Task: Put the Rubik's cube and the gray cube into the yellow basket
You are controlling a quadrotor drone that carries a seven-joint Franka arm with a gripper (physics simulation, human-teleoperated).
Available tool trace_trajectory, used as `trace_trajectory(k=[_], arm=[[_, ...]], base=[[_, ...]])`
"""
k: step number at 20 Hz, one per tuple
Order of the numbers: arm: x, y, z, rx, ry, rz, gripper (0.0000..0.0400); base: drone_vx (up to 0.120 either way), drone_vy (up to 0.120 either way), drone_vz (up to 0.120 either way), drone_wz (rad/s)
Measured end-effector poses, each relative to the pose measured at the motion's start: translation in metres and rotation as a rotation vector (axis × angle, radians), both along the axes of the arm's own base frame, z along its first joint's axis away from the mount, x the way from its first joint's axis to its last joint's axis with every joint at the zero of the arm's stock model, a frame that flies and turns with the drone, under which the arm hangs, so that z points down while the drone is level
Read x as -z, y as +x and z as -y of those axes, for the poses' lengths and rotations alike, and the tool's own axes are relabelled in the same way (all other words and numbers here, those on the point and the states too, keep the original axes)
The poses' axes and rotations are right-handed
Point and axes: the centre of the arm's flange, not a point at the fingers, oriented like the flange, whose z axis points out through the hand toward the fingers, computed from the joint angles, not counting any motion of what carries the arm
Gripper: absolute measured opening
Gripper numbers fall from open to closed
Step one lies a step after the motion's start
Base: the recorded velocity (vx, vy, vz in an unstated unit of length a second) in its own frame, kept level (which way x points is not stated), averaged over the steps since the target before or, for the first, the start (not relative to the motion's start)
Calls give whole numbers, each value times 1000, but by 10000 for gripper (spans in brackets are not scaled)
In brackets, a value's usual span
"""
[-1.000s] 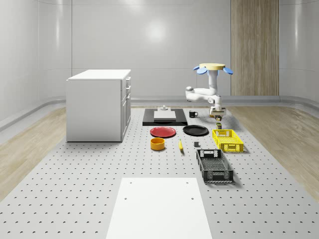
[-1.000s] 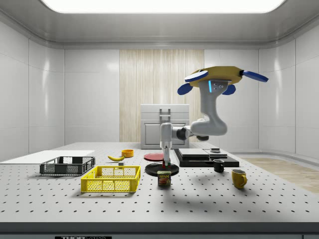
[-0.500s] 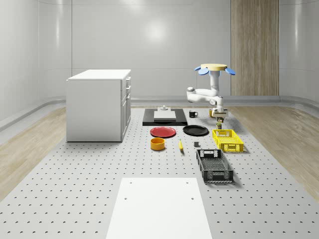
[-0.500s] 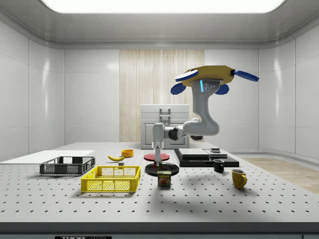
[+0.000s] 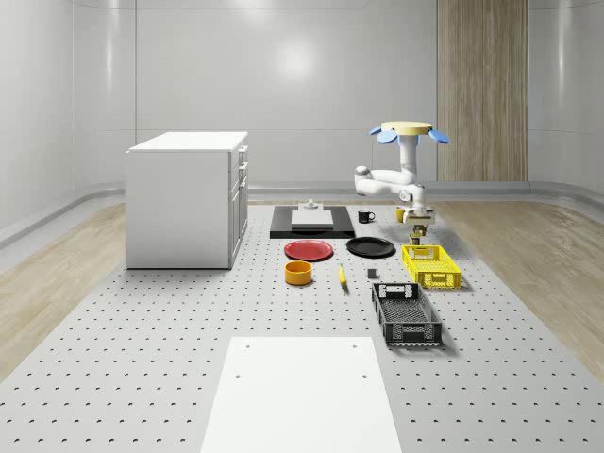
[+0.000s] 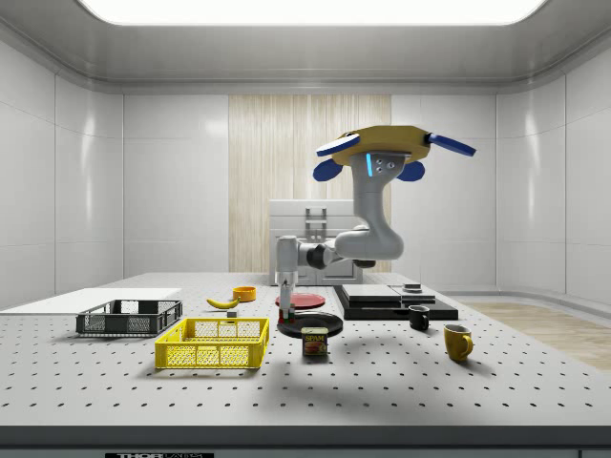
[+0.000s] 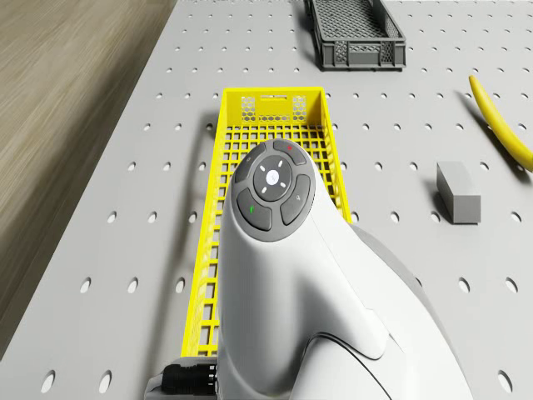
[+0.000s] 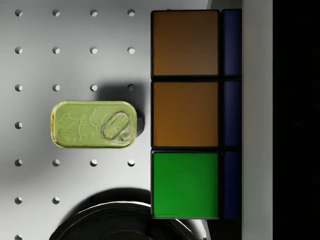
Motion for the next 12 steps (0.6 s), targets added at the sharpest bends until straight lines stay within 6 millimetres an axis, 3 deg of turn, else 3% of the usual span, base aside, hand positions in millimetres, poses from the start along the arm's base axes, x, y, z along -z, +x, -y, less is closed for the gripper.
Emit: trace_trajectory(k=[12], arm=[[0,0,0,0,0,0,325]], base=[[120,0,0,0]])
